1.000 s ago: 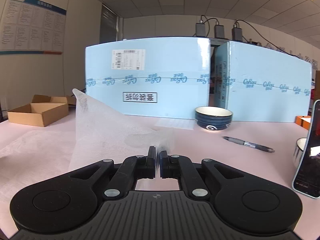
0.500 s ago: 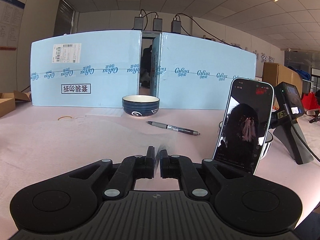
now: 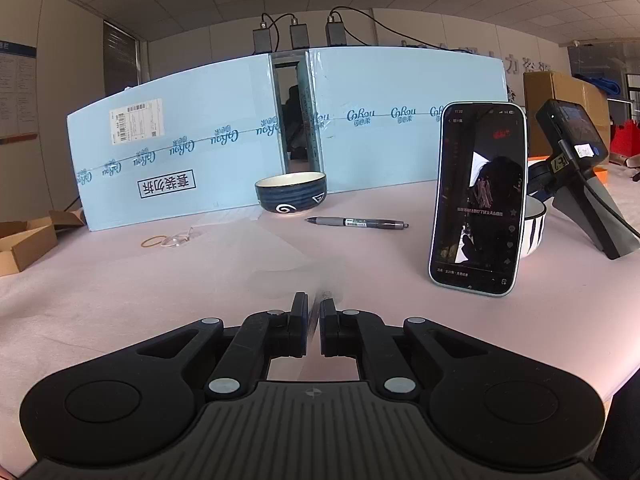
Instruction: Fold shopping bag
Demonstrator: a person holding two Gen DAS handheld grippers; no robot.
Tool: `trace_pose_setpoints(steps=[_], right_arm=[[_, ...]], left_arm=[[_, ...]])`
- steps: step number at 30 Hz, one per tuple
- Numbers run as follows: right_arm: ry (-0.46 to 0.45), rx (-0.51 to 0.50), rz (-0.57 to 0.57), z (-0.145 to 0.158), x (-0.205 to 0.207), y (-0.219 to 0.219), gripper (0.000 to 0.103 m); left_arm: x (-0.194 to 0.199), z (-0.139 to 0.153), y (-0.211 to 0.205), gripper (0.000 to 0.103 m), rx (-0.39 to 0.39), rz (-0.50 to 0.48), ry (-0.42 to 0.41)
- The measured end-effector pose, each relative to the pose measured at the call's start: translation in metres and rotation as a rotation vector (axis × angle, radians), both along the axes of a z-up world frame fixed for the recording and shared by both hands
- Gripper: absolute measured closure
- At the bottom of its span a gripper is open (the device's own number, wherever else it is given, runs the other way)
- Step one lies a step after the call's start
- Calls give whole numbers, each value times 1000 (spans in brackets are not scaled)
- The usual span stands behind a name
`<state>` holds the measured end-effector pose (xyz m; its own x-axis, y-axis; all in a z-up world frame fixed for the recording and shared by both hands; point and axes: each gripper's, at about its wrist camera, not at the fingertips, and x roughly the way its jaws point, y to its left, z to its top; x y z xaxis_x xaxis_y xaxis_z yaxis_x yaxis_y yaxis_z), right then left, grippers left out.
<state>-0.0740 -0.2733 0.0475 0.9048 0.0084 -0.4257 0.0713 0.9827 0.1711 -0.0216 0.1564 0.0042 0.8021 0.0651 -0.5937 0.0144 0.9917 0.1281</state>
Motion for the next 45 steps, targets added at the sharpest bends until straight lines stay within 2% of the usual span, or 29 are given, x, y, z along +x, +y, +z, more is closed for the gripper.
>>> trace_pose_setpoints(steps=[5,10,13,17,25,28,30,38,42,45], right_arm=[[30,61,79,-3,-8,8,99],[54,105,228,-4,-16,22,95],[52,125,274,-5,-20,31,95],[68,135,276,-9,-20,33,95],[76,138,283,-7,-27,30,95],[79,140,286,-7,-30,27,88],[80,138,282,-6,-32,24,83],[75,45,174,2,-40,2,83],[64,16,131,4,-36,-10,82],[45,-7,119,8,-33,-14,78]], left_arm=[[0,6,4,103,76,9,32],[-7,22,21,102,174,78,26],[-10,28,30,102,189,109,22],[-10,24,39,101,194,141,42],[-10,11,57,101,188,213,73],[-11,11,63,101,186,241,68],[-14,13,69,99,170,270,61],[-38,29,86,89,123,374,-10],[-43,43,72,84,55,313,-67],[-36,51,46,77,11,201,-95]])
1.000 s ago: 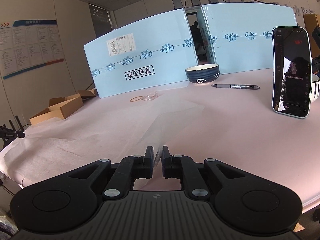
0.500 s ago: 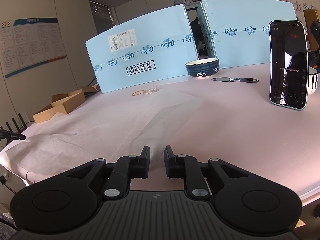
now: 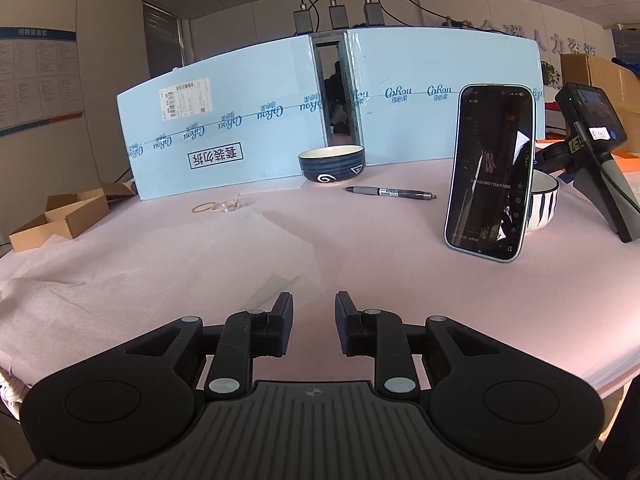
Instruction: Fold shopping bag
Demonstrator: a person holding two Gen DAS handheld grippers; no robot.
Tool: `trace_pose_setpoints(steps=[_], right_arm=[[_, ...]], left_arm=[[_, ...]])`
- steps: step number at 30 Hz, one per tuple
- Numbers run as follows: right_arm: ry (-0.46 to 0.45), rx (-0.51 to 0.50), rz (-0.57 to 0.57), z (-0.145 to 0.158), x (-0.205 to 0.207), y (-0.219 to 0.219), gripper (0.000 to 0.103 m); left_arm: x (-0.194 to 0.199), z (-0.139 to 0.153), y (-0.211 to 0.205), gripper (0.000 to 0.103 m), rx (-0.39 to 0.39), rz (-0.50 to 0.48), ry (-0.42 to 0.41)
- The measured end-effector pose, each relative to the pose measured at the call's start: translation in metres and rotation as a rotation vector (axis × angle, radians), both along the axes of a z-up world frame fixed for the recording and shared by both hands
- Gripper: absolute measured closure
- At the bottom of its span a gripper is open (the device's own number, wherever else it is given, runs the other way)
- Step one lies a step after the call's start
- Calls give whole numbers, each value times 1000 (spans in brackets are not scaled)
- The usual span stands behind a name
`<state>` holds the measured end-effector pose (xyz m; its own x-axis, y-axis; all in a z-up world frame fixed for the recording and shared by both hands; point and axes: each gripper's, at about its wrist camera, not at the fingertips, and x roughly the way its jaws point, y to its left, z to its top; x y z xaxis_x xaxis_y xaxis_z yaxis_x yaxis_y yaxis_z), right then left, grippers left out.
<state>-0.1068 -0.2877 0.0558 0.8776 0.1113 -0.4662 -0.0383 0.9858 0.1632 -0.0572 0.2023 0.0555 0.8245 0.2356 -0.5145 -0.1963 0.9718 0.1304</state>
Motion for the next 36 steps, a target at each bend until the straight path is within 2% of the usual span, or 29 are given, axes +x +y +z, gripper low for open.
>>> trace_pose_setpoints(steps=[4,7,11,15,18,25,28,30,36], right_arm=[[-32,-34,-16,7,4,-6,78],[-59,-56,-54,17,6,-17,78],[-89,-15,-36,26,14,-26,71],[-78,60,63,30,45,-23,67],[-32,87,105,29,73,-18,67],[115,196,211,7,149,1,67],[146,147,255,0,159,21,71],[134,87,292,-2,154,36,97],[55,-128,377,2,114,74,97]], left_arm=[[24,5,-51,73,-42,-225,0],[47,5,-90,68,-48,-387,35],[77,-6,-150,67,-27,-535,91],[97,-26,-199,67,-35,-643,136],[101,-37,-210,67,-78,-665,149],[97,-53,-199,66,-114,-618,153],[98,-53,-193,66,-144,-615,150],[98,-54,-191,66,-155,-615,145],[99,-57,-192,64,-142,-629,125]])
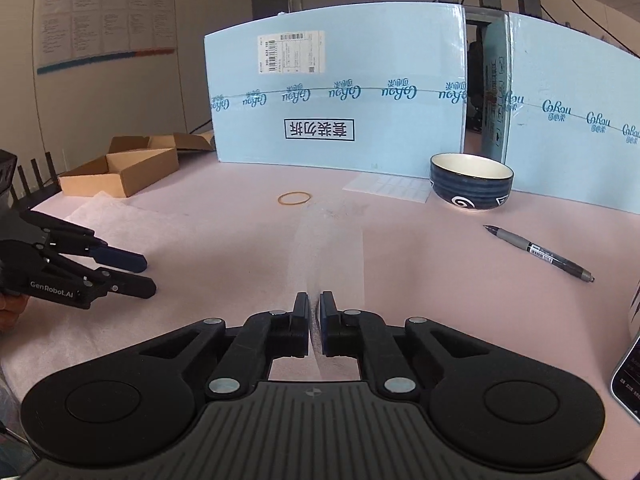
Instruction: Fold shopping bag
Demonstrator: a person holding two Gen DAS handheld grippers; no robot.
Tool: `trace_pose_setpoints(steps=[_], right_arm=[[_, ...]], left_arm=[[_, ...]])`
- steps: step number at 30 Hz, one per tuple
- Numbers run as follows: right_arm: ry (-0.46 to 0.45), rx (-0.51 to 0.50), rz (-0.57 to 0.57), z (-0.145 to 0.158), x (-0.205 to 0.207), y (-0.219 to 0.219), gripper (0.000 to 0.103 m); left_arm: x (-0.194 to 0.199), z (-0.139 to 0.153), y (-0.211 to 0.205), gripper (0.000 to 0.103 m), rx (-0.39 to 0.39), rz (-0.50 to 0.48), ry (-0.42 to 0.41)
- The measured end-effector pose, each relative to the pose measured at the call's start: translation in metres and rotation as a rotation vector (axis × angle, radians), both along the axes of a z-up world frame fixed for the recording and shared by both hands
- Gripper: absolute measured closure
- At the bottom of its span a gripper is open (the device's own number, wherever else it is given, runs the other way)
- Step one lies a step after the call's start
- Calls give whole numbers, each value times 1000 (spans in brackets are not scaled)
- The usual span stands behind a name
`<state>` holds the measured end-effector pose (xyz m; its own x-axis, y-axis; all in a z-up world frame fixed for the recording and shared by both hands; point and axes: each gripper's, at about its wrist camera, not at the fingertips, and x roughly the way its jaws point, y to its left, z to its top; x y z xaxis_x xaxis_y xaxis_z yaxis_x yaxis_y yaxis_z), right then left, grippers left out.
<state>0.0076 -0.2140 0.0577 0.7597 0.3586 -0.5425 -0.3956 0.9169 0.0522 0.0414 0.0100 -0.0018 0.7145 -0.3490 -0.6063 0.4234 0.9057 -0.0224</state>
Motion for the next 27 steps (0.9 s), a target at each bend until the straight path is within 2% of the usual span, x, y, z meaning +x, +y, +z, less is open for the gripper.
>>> trace_pose_setpoints(steps=[2,8,14,18,22,27], right_arm=[[-7,-40,42,-1,-11,9,96],[59,-48,104,-11,-28,22,74],[50,31,36,-2,-34,8,72],[42,162,-49,7,-18,-10,61],[144,282,-98,-4,16,-11,59],[193,265,-132,-13,44,0,59]], left_arm=[[0,-1,0,64,-2,-3,-3],[-3,-4,5,63,-21,-10,-21],[-3,-4,5,63,-24,-15,-22],[-3,-4,5,63,-24,-16,-23],[-3,-4,5,63,-26,-15,-23],[-3,-5,6,63,-33,-16,-19]])
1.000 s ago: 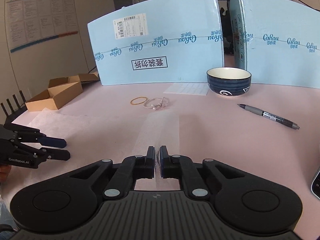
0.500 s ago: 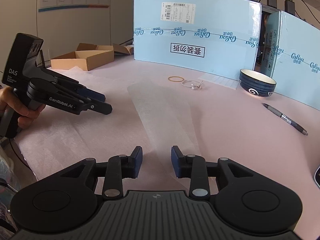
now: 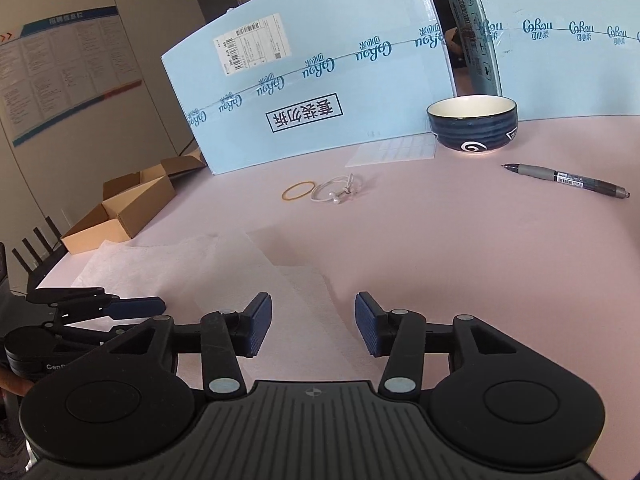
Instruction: Fold shopping bag
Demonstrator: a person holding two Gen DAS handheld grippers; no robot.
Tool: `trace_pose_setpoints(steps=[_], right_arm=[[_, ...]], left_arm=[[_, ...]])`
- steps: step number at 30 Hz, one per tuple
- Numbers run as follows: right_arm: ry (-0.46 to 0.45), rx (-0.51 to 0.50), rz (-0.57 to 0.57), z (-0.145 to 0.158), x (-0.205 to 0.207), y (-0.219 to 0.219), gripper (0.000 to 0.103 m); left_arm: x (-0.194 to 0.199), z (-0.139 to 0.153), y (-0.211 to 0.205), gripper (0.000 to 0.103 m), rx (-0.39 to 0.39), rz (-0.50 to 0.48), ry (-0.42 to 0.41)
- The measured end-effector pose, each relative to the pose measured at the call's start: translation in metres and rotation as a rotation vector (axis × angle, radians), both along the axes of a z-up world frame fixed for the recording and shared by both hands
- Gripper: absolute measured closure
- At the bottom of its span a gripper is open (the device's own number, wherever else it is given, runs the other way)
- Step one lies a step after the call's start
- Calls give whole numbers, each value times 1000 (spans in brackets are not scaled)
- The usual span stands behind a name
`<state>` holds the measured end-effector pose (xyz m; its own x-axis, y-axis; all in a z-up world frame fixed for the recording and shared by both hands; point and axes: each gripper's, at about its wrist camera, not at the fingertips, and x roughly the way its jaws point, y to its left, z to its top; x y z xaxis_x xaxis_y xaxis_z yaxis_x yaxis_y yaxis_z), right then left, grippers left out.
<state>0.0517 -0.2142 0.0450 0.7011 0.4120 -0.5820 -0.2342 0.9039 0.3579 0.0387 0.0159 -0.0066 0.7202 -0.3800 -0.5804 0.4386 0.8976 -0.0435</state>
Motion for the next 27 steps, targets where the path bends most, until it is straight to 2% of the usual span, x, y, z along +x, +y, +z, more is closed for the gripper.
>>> trace_pose_setpoints(steps=[5,7,8,11,18,23,25,27], right_arm=[[32,-23,28,-6,8,7,60],[24,-44,36,-5,8,11,75],[27,-47,42,-6,8,11,89],[14,-65,50,-7,6,13,98],[-102,-85,-26,10,-6,-4,99],[-189,-203,-152,20,-4,-16,99],[-200,-237,-178,20,1,-20,99],[-206,-270,-200,19,8,-24,99]], left_arm=[[1,0,1,62,-7,-2,3],[0,0,0,62,-7,-2,3],[1,0,0,62,-7,-2,3],[1,0,1,61,-13,-4,6],[1,-1,1,61,-12,-5,5],[1,-1,1,54,-21,-19,11],[1,0,-2,53,-8,-15,10],[1,1,-5,47,3,-15,12]])
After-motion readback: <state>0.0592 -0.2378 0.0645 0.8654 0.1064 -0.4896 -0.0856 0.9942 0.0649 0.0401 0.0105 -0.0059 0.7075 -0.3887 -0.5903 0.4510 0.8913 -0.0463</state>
